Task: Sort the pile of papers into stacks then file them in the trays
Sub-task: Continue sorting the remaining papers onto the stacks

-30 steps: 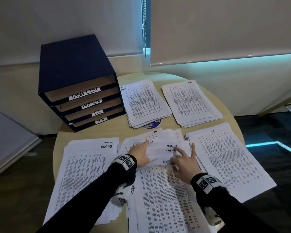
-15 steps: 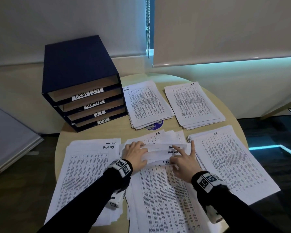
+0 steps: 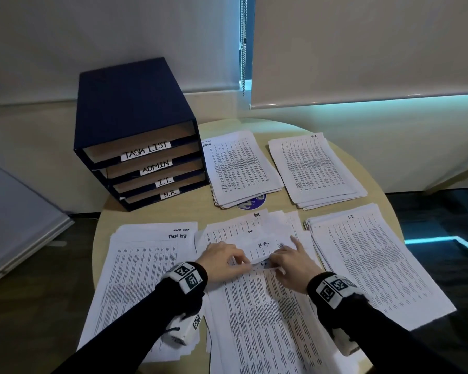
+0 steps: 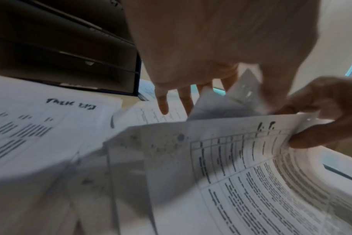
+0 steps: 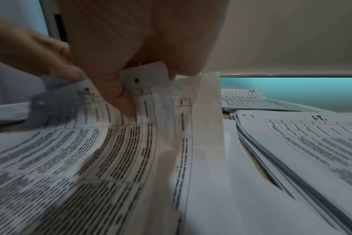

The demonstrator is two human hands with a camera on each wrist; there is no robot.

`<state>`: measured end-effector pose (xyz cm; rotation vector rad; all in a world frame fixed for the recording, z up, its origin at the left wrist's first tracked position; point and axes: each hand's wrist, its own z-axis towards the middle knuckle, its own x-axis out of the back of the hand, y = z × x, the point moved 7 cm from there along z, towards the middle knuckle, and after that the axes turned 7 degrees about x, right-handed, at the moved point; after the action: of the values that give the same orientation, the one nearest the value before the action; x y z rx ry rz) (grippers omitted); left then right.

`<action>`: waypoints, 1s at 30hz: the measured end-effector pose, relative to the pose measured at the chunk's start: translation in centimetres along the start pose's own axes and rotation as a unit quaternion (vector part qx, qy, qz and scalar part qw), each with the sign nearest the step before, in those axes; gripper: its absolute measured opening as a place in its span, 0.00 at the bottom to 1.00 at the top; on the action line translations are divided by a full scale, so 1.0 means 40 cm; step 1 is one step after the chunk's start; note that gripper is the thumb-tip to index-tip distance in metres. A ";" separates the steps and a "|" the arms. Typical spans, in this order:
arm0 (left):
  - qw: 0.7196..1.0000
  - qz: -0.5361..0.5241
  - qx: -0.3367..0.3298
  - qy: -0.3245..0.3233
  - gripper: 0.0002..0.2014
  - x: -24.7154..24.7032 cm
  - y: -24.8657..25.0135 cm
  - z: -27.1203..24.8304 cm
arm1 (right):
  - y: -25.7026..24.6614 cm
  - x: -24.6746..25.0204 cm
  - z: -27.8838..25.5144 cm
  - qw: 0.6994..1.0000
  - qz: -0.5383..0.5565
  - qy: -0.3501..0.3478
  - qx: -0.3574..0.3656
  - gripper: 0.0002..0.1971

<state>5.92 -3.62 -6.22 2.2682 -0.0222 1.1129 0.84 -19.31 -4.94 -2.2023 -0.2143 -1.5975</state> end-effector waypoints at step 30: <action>0.956 -0.240 0.158 0.059 0.12 0.059 -0.159 -0.032 | -0.081 0.014 -0.045 0.981 -0.007 0.148 0.123 0.03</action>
<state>8.24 2.82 -7.16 2.2893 0.7643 1.0331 -1.72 -17.17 -3.18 -1.7594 -0.3216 -1.7758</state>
